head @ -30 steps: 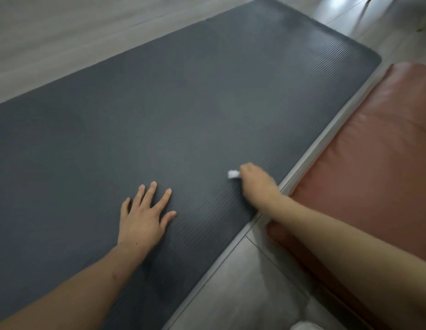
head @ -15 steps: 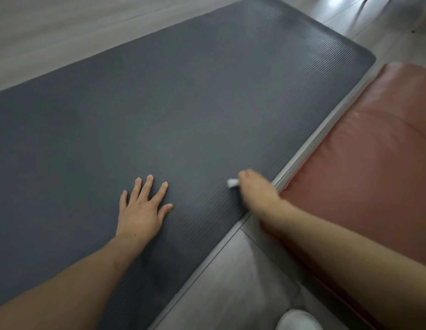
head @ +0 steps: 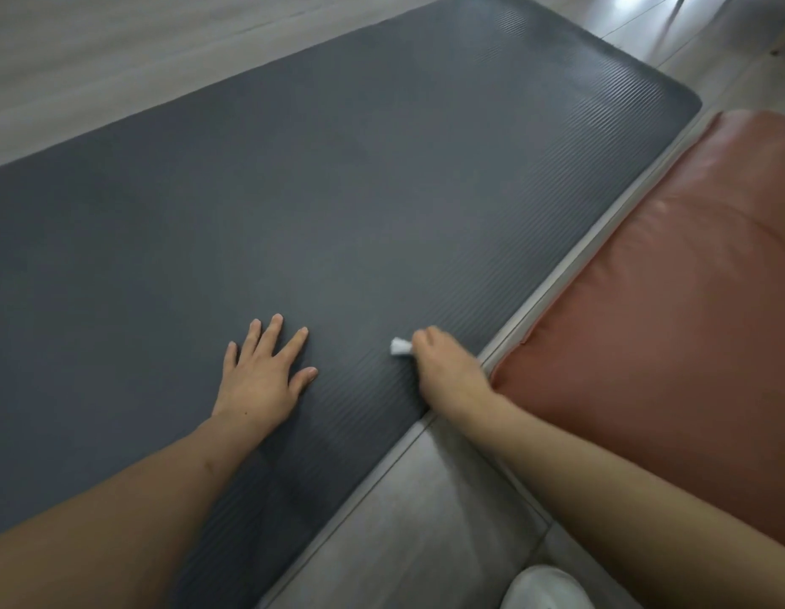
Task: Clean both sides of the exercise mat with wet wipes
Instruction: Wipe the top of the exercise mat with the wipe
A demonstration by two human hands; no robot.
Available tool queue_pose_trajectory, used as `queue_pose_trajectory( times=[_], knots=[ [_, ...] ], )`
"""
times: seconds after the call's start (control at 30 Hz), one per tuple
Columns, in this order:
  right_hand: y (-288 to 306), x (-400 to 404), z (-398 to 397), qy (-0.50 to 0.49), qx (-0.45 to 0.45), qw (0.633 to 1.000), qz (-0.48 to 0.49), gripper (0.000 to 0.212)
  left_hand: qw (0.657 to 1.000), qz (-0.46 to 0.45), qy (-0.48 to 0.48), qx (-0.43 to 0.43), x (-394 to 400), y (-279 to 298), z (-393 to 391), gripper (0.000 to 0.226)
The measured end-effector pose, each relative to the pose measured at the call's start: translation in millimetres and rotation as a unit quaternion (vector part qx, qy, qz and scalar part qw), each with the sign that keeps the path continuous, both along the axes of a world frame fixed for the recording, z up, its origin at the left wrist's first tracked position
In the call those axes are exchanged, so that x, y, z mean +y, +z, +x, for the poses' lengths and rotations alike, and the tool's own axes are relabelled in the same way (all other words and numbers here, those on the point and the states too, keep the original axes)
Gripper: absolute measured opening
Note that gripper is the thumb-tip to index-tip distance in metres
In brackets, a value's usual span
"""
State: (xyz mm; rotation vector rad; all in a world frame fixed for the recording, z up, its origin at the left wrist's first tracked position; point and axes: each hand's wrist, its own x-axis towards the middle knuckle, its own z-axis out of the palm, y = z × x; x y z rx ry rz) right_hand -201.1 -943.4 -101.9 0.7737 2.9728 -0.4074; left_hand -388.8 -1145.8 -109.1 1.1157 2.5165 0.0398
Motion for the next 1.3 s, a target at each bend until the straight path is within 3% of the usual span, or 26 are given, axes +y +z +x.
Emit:
queue_pose_trajectory(
  times=[0.1, 0.17, 0.23, 0.4, 0.57, 0.9, 1.07, 1.3],
  knots=[
    [-5, 44, -11, -0.121, 0.019, 0.992, 0.027, 0.014, 1.000, -0.003, -0.002, 0.000, -2, 5, 0, 0.063],
    [-8, 27, -25, -0.145, 0.035, 0.989, 0.020, 0.012, 1.000, -0.006, 0.000, 0.006, -6, 8, 0, 0.062],
    [-12, -7, -39, -0.120, 0.056, 0.991, 0.000, 0.010, 1.000, -0.009, 0.006, 0.009, -13, 8, -2, 0.061],
    [-13, -84, -70, 0.073, 0.055, 0.995, -0.046, 0.022, 0.999, 0.003, 0.048, 0.019, -33, 8, -12, 0.058],
    [-22, -86, -98, 0.029, 0.080, 0.996, -0.033, 0.037, 0.995, 0.010, 0.100, 0.026, -53, 4, -33, 0.057],
    [-18, -69, -208, -0.030, 0.053, 0.997, -0.046, 0.014, 0.997, 0.010, 0.079, 0.025, -67, 10, -92, 0.051],
    [9, -79, -256, -0.095, 0.033, 0.990, -0.100, 0.016, 0.998, -0.046, 0.029, -0.037, -71, 36, -159, 0.042],
    [68, -102, -301, -0.118, 0.009, 0.985, -0.126, 0.015, 0.990, -0.005, 0.130, -0.048, -116, 75, -229, 0.041]
  ],
)
